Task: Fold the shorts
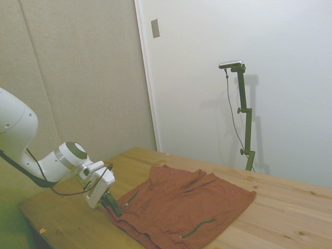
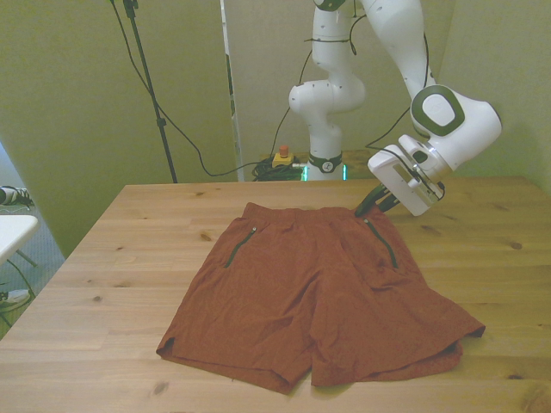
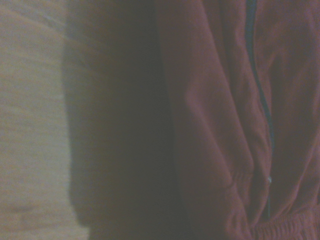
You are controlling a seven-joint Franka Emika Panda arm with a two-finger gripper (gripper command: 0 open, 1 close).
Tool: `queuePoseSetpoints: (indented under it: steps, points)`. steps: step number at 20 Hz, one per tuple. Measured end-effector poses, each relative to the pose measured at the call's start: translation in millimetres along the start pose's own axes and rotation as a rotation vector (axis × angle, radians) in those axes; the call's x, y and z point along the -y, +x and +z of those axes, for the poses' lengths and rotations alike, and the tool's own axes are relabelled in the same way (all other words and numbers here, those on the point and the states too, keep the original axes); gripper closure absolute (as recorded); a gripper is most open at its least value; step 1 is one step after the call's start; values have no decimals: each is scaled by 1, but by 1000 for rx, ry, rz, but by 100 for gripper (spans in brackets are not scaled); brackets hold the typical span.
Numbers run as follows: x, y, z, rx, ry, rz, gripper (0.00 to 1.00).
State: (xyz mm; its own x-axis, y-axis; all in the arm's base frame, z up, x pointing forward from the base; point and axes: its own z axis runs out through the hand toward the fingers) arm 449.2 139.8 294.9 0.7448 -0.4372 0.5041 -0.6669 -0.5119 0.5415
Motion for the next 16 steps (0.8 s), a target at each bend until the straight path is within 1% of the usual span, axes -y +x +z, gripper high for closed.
queuePoseSetpoints:
  steps: [6, 9, 13, 16]
  points:
    - [0, 2, -1, 0, 2, 3, 100]
    - [-1, 6, -6, -4, 20, 16, 100]
    - [-22, 26, -34, -19, 72, 76, 100]
    - [-45, 37, -49, -1, 114, 108, 100]
